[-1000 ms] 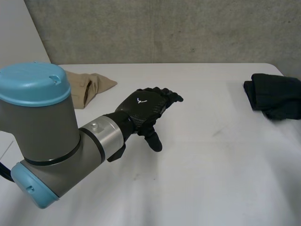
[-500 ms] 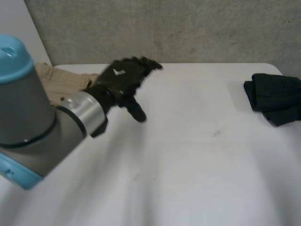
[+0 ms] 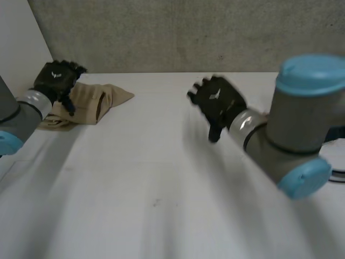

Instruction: Fold the laundry.

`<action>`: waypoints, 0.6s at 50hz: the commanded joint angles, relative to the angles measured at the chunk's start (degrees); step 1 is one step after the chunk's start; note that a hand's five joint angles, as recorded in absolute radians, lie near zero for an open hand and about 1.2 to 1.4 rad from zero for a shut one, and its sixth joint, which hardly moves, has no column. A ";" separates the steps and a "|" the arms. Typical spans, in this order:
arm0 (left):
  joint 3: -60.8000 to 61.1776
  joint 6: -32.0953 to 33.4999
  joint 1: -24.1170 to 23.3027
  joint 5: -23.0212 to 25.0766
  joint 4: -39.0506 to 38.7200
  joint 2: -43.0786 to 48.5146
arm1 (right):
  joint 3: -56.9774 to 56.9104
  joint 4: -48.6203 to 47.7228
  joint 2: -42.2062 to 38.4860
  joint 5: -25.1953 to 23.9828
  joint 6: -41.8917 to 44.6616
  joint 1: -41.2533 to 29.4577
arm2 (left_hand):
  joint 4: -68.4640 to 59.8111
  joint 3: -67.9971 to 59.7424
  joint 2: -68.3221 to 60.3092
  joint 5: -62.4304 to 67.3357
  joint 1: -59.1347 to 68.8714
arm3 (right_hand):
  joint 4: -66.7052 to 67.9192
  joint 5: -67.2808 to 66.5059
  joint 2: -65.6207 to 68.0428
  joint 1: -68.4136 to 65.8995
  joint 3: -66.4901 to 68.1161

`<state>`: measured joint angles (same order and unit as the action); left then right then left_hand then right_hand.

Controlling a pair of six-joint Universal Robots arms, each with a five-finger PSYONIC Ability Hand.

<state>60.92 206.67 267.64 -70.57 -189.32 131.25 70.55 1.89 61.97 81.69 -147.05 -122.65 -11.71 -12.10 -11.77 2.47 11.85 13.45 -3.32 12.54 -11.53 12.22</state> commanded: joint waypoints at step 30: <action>12.80 -3.71 -9.76 -1.06 -33.57 -2.04 | 27.45 -8.66 16.06 -0.48 -0.43 12.78 | -68.29 -67.90 -68.23 67.53 68.15 | -3.45 3.32 -2.54 1.53 -2.22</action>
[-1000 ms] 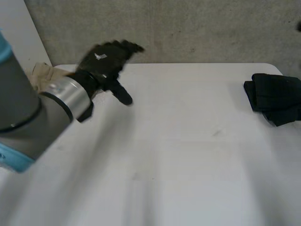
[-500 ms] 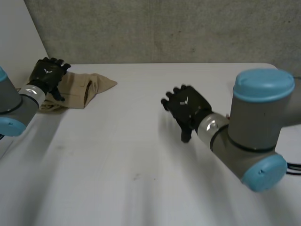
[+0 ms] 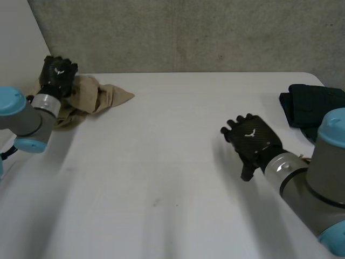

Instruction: Fold the laundry.

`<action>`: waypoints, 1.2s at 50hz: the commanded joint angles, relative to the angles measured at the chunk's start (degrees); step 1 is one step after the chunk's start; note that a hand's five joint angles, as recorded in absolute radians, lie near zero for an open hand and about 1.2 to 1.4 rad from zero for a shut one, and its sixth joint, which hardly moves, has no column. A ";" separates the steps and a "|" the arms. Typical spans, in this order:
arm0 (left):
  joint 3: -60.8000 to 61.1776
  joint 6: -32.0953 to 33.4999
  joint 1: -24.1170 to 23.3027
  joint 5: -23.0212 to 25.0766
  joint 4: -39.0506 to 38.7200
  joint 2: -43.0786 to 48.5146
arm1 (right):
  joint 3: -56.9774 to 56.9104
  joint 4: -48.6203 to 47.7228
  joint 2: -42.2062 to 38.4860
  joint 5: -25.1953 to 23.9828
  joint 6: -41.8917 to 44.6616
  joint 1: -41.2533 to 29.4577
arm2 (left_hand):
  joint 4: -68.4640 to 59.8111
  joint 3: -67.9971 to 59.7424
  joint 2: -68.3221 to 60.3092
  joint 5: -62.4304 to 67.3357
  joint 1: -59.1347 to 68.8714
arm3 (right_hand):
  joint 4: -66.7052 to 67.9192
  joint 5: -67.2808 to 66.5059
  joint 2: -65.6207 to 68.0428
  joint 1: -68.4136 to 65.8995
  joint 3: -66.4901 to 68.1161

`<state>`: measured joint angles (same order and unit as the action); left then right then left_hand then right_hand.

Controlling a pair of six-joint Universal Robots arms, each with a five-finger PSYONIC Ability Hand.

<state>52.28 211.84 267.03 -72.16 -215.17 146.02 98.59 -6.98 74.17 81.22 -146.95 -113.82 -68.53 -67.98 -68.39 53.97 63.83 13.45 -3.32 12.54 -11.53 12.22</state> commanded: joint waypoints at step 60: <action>34.39 -6.97 -3.80 0.08 30.77 -28.26 | -50.14 32.82 -27.31 -6.35 -23.55 -3.07 | 56.30 55.75 56.16 -51.74 -51.60 | -3.45 3.32 -2.54 1.53 -2.22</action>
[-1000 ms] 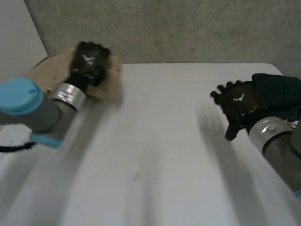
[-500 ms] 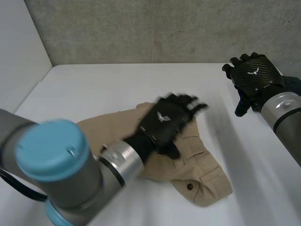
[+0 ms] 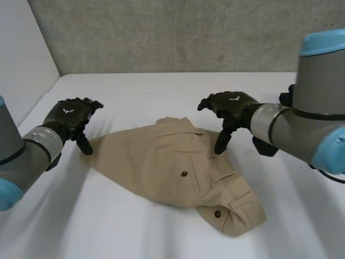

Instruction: Fold the laundry.

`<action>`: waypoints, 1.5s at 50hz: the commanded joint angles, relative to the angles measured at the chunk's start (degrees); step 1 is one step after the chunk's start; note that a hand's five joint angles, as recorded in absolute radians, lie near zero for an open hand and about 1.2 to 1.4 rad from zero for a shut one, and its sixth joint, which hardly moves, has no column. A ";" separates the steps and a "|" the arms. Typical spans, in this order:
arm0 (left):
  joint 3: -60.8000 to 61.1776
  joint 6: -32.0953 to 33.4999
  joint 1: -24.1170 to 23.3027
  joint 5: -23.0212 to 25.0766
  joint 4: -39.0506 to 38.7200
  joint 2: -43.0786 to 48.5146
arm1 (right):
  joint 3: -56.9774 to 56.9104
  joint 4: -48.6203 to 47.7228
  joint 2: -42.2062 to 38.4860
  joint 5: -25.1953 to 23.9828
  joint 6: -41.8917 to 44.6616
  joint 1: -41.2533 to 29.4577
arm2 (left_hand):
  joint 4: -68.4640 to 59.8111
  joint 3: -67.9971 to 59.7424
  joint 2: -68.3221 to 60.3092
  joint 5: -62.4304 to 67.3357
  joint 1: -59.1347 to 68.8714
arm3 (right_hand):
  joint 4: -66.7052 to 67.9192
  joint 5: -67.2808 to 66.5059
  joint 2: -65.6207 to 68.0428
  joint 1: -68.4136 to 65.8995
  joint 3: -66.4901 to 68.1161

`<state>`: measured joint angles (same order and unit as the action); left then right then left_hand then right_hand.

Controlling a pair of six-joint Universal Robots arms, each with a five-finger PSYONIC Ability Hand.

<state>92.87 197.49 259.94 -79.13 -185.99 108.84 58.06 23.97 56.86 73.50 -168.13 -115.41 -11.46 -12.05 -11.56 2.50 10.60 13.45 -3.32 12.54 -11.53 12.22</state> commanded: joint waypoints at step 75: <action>-18.90 -15.64 -6.46 -5.69 -40.96 3.74 | -35.03 -29.70 -14.05 8.76 3.07 -2.81 | -68.54 -67.95 -68.44 67.50 69.40 | 66.55 -66.68 67.46 -68.47 67.78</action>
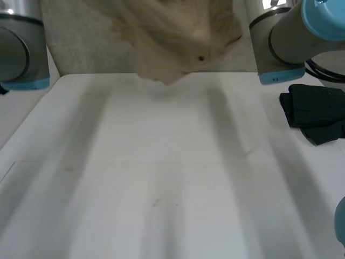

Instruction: Fold the laundry.

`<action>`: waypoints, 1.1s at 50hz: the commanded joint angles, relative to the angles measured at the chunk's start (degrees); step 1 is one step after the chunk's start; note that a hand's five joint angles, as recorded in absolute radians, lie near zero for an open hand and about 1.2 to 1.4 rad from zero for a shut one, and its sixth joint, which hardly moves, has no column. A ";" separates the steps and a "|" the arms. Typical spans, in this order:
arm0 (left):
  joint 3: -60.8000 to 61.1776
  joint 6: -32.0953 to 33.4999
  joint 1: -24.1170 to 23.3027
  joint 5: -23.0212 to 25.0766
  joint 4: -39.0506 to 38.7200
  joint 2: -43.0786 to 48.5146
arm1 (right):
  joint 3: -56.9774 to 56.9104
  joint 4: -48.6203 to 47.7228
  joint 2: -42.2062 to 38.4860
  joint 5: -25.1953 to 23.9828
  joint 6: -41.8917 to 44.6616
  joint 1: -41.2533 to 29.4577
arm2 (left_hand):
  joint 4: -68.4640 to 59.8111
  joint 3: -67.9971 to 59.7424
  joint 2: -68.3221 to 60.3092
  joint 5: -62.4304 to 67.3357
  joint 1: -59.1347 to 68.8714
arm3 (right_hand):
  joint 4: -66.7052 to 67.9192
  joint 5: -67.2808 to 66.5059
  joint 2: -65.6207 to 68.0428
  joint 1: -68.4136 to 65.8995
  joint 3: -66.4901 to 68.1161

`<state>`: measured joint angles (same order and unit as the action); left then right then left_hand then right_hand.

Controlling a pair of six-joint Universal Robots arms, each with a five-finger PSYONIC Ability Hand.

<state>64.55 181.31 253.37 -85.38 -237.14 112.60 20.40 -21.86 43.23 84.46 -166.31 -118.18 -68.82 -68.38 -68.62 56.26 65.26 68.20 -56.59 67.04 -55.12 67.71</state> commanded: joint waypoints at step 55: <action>37.76 31.56 -5.87 4.08 64.45 -16.54 | 76.89 42.79 32.09 -5.09 36.85 1.99 | 57.76 57.33 57.56 -55.21 -54.20 | 11.80 -13.41 12.96 -24.88 12.29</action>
<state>106.55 213.29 247.02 -81.28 -163.99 91.54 94.99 26.82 75.35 79.30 -127.41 -116.28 -13.21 -13.49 -13.18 3.43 10.93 68.21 -56.60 67.04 -55.12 67.71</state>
